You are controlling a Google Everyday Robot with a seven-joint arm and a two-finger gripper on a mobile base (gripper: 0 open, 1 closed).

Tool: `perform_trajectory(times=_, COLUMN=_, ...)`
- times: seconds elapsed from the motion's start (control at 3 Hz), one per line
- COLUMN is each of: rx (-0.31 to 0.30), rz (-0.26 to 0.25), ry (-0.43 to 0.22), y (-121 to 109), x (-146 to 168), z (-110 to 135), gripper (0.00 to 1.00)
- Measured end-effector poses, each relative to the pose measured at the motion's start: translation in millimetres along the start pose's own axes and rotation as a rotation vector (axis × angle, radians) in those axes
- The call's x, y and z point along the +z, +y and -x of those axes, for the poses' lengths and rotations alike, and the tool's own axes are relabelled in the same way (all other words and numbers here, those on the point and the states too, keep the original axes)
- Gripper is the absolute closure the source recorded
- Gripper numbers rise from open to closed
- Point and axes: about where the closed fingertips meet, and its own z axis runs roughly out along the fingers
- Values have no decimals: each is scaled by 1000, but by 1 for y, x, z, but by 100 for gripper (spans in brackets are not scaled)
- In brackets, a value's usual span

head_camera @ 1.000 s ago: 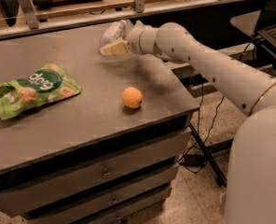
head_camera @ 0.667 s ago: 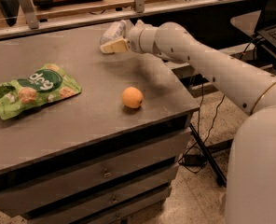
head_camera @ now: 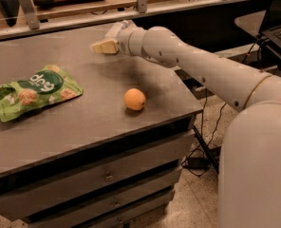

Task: Move blue plastic bottle near orange

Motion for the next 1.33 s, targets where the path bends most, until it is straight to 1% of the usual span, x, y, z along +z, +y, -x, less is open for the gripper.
perform_trajectory(times=0.33, rx=15, rz=11, ry=-4, y=12, x=10, z=2, gripper=0)
perform_trajectory(times=0.67, rx=16, rz=-23, ry=3, y=18, x=18, z=2, gripper=0)
perform_trajectory(times=1.0, rx=16, rz=-128, ry=26, y=9, x=20, z=-1, gripper=0)
perform_trajectory(times=1.33, rx=47, rz=-201, ry=47, y=5, x=19, z=-4, gripper=0)
